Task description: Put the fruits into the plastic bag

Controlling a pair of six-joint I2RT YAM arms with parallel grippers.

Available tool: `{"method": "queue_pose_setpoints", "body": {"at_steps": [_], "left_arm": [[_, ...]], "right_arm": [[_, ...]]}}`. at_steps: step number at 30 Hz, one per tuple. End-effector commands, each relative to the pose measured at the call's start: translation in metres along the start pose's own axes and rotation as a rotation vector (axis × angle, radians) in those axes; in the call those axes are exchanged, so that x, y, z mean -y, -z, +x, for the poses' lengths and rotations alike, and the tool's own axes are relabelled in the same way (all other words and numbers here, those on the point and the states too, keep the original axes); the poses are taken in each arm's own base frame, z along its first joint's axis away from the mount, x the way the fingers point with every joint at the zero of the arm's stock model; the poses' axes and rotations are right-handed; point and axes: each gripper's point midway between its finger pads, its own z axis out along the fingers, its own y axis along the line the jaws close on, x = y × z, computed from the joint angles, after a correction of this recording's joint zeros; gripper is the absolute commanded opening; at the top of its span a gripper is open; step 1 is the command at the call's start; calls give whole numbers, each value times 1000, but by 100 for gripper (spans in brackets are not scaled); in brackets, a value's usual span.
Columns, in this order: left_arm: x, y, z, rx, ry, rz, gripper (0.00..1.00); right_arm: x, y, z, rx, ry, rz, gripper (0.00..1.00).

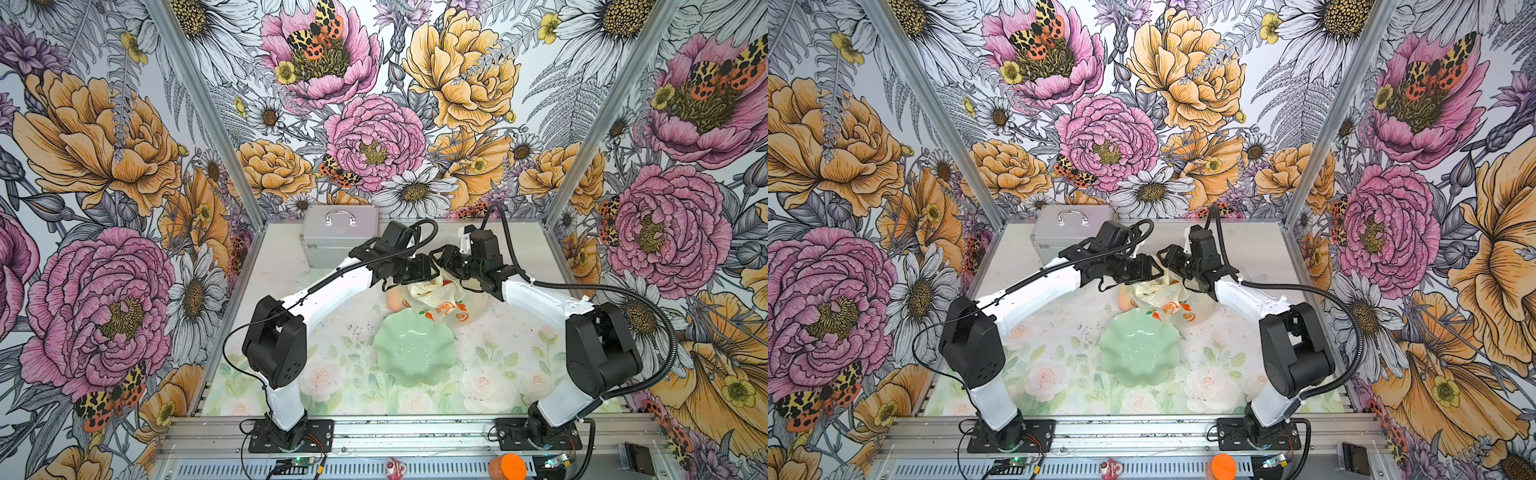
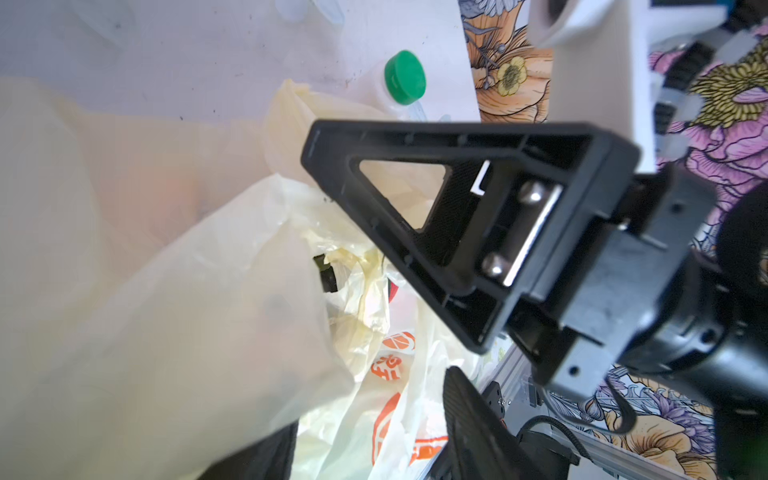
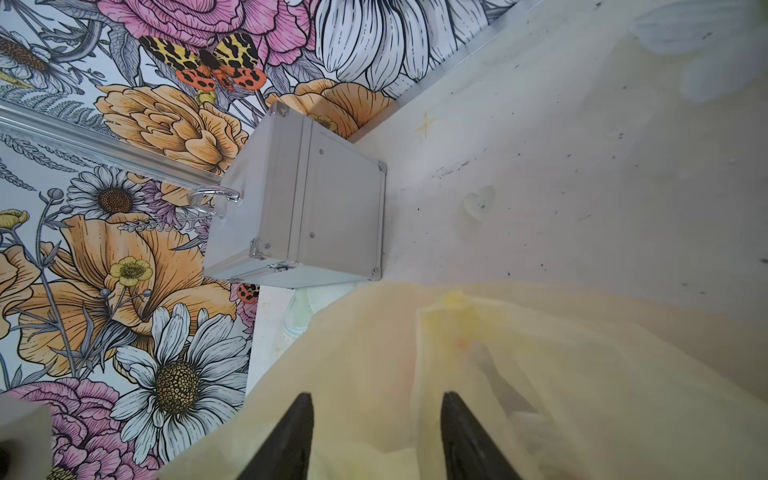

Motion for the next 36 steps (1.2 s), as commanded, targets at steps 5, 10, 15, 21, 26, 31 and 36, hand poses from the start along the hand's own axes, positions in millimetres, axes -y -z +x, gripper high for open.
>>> {"method": "queue_pose_setpoints", "body": {"at_steps": [5,10,15,21,26,31,36], "left_arm": [[13,34,-19,67,-39,16,57],[22,52,-27,99,-46,30,58],[34,72,-36,141,-60,47,59],[48,98,-46,189,-72,66,60],[59,118,-49,224,-77,83,61],[68,144,-52,263,-90,86,61],[69,180,-60,333,-86,82,62]], "right_arm": [[-35,32,-30,68,53,-22,52],[-53,46,-39,92,74,-43,52],[-72,65,-49,119,104,-66,52],[-95,91,-59,152,142,-90,53],[-106,110,-61,158,160,-95,53],[-118,134,-64,162,191,-81,53],[-128,165,-72,200,245,-60,53]]}}
